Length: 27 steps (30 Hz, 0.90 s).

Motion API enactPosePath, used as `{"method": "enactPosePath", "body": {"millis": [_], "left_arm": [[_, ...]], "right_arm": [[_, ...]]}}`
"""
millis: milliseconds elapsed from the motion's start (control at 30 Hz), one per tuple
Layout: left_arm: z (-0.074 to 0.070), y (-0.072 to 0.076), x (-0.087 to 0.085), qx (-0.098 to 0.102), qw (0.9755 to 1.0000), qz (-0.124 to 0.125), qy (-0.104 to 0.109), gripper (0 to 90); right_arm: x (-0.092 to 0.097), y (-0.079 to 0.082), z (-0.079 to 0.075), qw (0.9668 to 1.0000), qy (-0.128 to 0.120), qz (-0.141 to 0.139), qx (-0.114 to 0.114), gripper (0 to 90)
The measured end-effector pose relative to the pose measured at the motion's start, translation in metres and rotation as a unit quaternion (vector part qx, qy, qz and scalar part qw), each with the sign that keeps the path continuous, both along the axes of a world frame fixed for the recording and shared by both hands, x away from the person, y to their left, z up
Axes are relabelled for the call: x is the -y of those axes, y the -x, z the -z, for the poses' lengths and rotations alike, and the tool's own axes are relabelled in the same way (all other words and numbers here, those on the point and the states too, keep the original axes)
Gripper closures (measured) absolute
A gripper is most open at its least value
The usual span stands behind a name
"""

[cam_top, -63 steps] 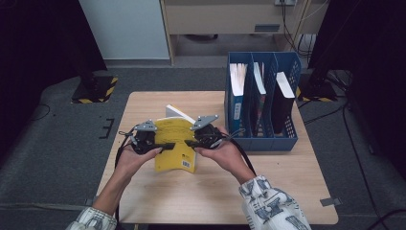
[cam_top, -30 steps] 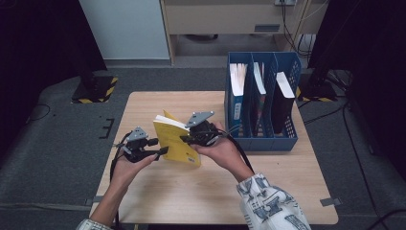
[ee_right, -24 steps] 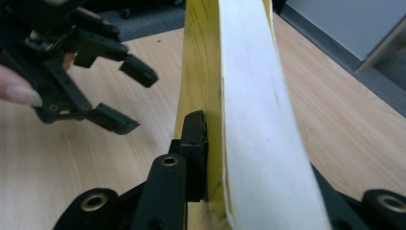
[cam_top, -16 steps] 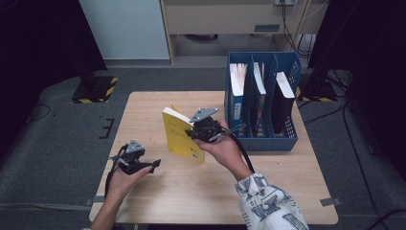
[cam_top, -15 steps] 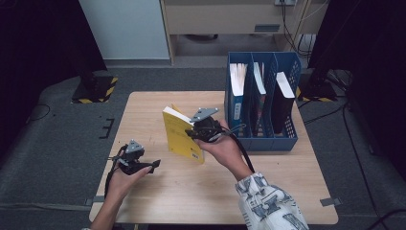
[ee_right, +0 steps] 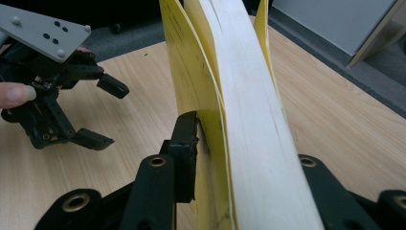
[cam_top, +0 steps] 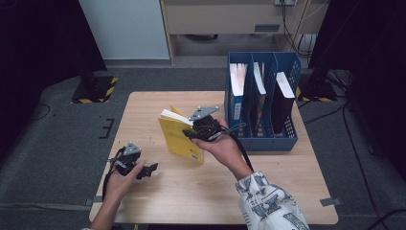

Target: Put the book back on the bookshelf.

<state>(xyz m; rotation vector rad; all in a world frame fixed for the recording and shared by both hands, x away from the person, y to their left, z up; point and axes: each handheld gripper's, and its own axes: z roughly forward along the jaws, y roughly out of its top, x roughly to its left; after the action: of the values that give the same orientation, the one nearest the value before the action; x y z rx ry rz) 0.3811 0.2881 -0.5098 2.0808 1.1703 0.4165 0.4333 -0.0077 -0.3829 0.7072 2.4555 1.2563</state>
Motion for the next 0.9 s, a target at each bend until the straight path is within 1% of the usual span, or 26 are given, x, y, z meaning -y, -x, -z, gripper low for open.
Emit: {"method": "enactPosePath", "body": {"millis": [67, 133, 167, 267, 367, 400, 467, 500, 567, 667, 700, 800, 900], "left_arm": [[0.0004, 0.0003, 0.0, -0.002, 1.0, 0.003, -0.005, 7.0], [0.0018, 0.0002, 0.0014, -0.005, 0.9999, 0.003, -0.009, 7.1], [0.0022, 0.0, 0.0017, -0.008, 0.9998, 0.006, -0.015, 7.0], [0.0048, -0.0007, 0.0027, -0.011, 0.9997, 0.003, -0.023, 7.1], [0.0077, -0.0008, 0.0026, -0.016, 0.9995, 0.002, -0.029, 7.0], [0.0076, -0.001, 0.002, -0.016, 0.9994, 0.004, -0.031, 7.1], [0.0078, -0.0014, 0.0017, -0.013, 0.9995, 0.003, -0.029, 7.1], [0.0079, -0.0016, 0.0012, -0.017, 0.9994, 0.003, -0.031, 7.1], [0.0084, -0.0018, 0.0008, -0.018, 0.9993, 0.004, -0.032, 7.1], [0.0082, -0.0016, -0.001, -0.018, 0.9994, 0.0, -0.031, 7.0], [0.0084, -0.0017, -0.0015, -0.016, 0.9995, -0.002, -0.028, 7.1], [0.0089, -0.0018, -0.0022, -0.019, 0.9994, -0.003, -0.03, 7.1], [0.0096, -0.0017, -0.0018, -0.02, 0.9994, -0.005, -0.027, 7.0]], "right_arm": [[-0.0011, -0.0005, 0.0004, 1.0, -0.002, -0.003, -0.002, 66.5], [-0.0018, -0.0015, 0.0007, 1.0, -0.001, -0.005, -0.005, 71.5], [-0.0016, -0.0021, 0.0006, 1.0, -0.003, -0.005, -0.007, 73.1], [-0.0015, -0.0024, 0.0011, 0.9999, -0.007, 0.002, -0.008, 74.5], [0.001, -0.0044, 0.0024, 0.9997, -0.019, 0.012, -0.012, 74.9], [0.0021, -0.0052, 0.0028, 0.9993, -0.026, 0.018, -0.018, 74.9], [0.003, -0.0063, 0.0023, 0.9992, -0.026, 0.024, -0.02, 75.0], [0.0032, -0.0066, 0.002, 0.9991, -0.026, 0.025, -0.022, 75.1], [0.0045, -0.0079, 0.0009, 0.9987, -0.032, 0.029, -0.028, 75.1], [0.007, -0.0094, -0.0022, 0.9974, -0.049, 0.035, -0.041, 75.2], [0.0072, -0.0096, -0.0032, 0.9973, -0.049, 0.034, -0.044, 75.2], [0.0074, -0.009, -0.0048, 0.9972, -0.049, 0.032, -0.046, 75.3], [0.0075, -0.0079, -0.0071, 0.997, -0.054, 0.031, -0.045, 75.3]]}}
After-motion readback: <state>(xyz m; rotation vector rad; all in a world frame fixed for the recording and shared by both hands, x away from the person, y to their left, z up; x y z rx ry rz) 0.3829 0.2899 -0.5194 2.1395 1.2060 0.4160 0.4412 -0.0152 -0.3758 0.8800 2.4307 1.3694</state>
